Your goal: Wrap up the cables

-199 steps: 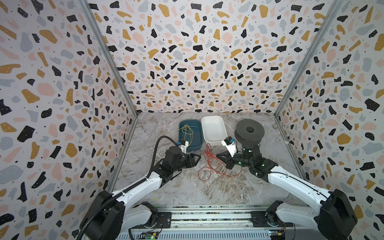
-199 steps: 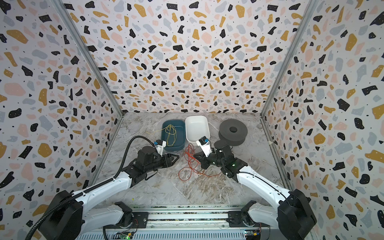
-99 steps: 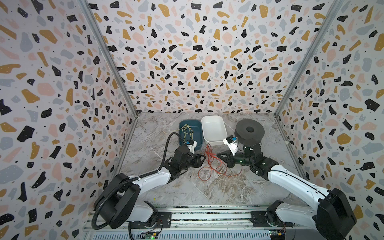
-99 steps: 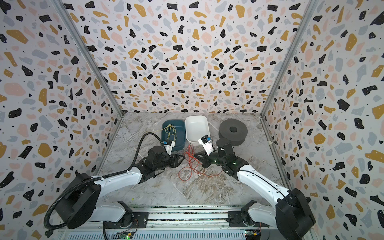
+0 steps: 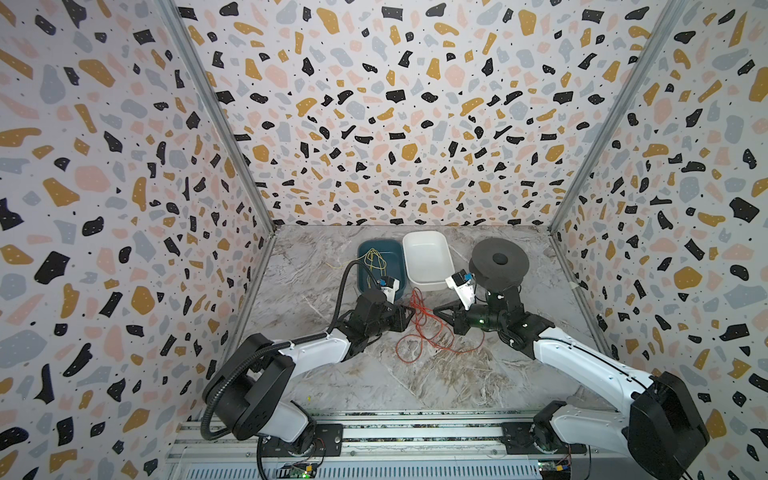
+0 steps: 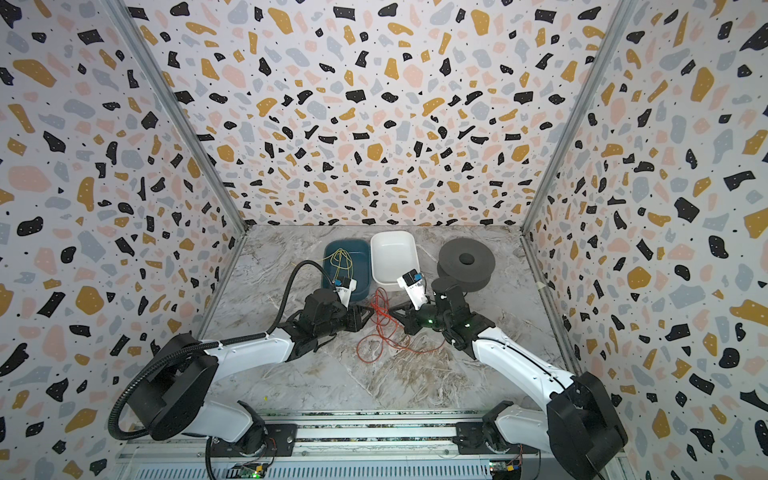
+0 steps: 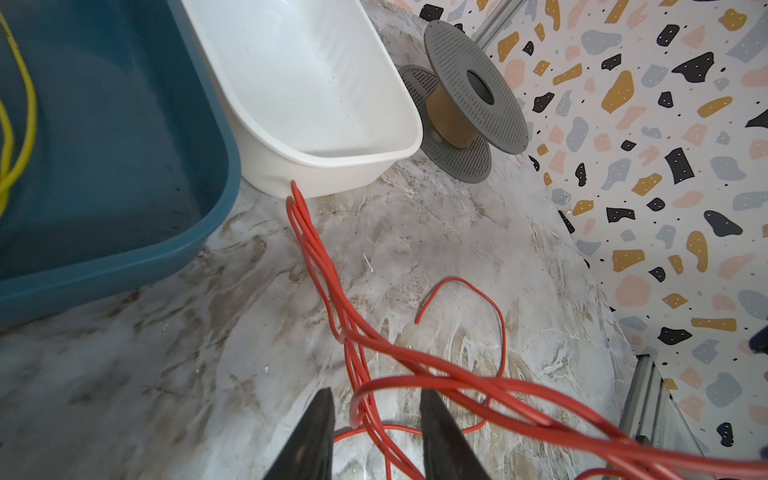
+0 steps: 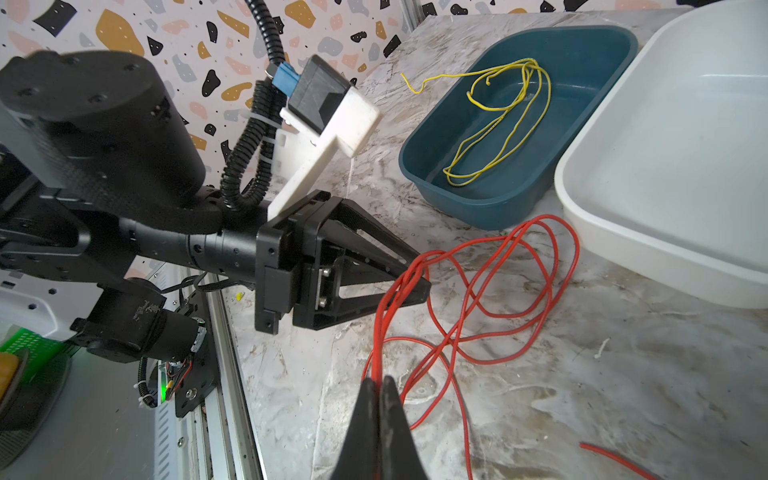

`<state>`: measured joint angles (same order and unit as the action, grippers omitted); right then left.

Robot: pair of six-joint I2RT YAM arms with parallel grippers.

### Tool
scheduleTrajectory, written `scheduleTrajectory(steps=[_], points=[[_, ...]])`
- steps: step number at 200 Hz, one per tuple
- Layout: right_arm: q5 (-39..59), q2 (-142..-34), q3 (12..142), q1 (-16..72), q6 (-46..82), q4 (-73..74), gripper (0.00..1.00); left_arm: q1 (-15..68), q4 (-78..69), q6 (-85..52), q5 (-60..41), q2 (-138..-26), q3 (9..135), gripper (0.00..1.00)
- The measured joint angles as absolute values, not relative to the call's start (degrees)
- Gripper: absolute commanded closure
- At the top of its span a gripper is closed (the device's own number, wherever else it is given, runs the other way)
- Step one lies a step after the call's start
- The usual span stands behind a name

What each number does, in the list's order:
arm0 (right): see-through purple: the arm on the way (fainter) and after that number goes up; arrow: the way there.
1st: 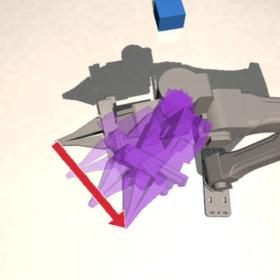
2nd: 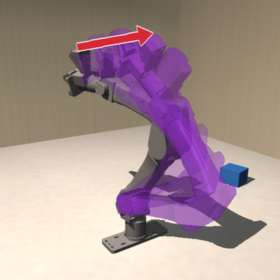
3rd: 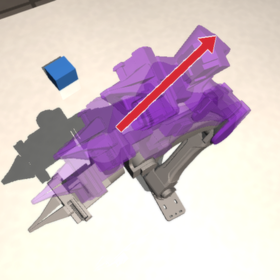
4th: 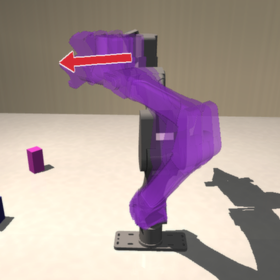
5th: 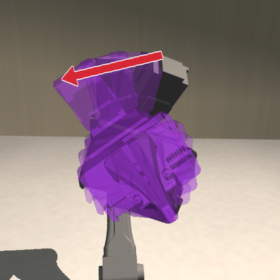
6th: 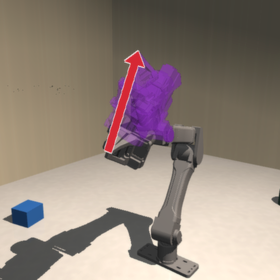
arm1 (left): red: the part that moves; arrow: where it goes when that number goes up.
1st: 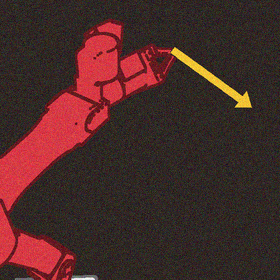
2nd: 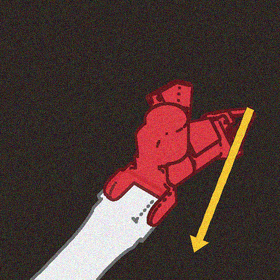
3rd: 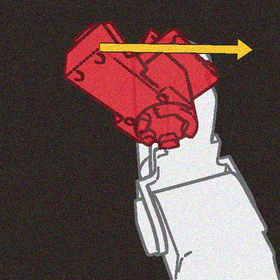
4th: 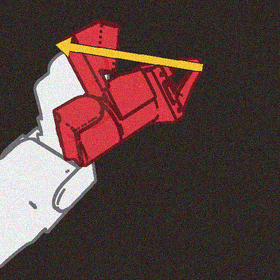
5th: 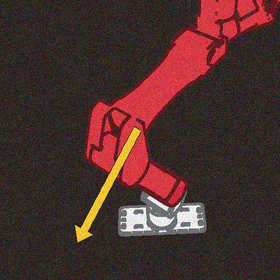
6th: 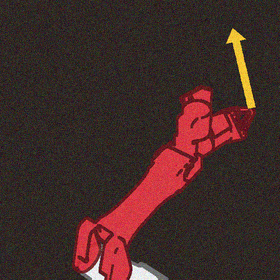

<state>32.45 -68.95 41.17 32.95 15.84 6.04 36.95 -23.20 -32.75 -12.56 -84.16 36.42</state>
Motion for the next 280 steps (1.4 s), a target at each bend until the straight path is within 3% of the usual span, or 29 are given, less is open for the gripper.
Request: scheduleTrajectory(steps=[43, 58, 84, 101, 162, 212, 280], points=[[32.36, -68.95, 41.21, 32.82, 16.47, 6.04, 1.0, 36.99, -23.29, -32.56, -12.47, -85.78, 36.42, 0.69], [32.36, -68.99, 41.21, 32.73, 16.64, 6.04, 1.0, 36.99, -23.27, -32.51, -12.45, -86.52, 36.42, 0.75], [32.32, -69.12, 41.21, 32.62, 16.73, 6.04, 1.0, 37.01, -23.27, -32.36, -12.27, -87.05, 36.47, 0.78], [32.21, -69.19, 41.21, 32.58, 16.84, 6.02, 1.0, 37.04, -23.22, -32.36, -11.75, -87.15, 36.58, 0.87], [31.22, -69.01, 41.21, 32.34, 16.84, 5.91, 1.0, 37.04, -21.67, -33.12, -7.57, -85.58, 37.54, 1.0], [29.54, -68.36, 41.23, 31.64, 16.84, 4.34, 1.0, 37.04, -17.54, -33.41, -5.23, -83.05, 38.83, 1.0], [25.19, -66.61, 41.45, 30.17, 16.91, 2.37, 1.0, 34.83, -3.66, -33.52, 0.84, -68.82, 41.12, 1.0]])
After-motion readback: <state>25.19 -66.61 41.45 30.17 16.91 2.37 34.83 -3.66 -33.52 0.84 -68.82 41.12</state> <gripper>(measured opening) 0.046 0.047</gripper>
